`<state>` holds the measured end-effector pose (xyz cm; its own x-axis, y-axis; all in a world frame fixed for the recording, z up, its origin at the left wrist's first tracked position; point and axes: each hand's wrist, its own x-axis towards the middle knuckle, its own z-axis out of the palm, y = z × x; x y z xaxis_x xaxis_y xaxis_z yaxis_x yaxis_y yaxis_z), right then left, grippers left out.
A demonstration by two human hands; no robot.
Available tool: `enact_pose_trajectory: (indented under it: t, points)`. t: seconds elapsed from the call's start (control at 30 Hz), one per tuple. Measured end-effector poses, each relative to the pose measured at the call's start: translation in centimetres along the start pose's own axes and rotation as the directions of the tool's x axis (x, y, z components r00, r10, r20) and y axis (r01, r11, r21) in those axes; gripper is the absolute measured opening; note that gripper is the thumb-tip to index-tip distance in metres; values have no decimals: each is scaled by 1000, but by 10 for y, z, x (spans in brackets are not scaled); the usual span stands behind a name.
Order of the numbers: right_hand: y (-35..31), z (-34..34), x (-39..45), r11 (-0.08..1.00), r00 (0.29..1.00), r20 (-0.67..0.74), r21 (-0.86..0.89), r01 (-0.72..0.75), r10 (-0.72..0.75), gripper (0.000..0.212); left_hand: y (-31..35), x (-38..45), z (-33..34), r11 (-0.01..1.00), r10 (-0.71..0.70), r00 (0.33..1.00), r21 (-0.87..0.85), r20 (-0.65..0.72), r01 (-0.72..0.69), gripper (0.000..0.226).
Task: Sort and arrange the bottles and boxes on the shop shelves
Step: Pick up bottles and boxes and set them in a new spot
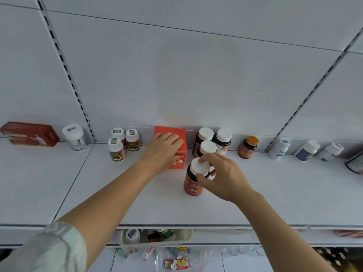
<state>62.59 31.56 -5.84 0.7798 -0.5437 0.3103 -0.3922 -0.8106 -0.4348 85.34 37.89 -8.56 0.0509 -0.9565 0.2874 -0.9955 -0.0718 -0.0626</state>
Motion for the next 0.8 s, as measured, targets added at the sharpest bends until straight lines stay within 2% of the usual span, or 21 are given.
enact_pose_trajectory:
  t: [0.17, 0.37, 0.57, 0.7, 0.8]
  points:
    - [-4, -2, 0, 1000, 1000, -8, -12, -14, 13, 33, -6, -1, 2, 998, 55, 998, 32, 3, -55, 49]
    - [-6, -7, 0, 1000, 1000, -26, -12, -18, 17, 33, -2, 2, 1, 997, 36, 999, 61, 23, -37, 43]
    - [-6, -16, -1, 999, 999, -29, -16, 32, -33, 32, 1, 0, 0, 998, -20, 999, 62, 33, 18, 45]
    - [-5, -22, 3, 998, 998, -30, -14, 63, -63, 33, 2, -6, -12, 994, -104, 994, -22, 24, 105, 59]
    - [-6, -22, 9, 995, 995, -27, 0, 95, -95, 34, 1, -18, -27, 979, -190, 982, -77, -18, 188, 57]
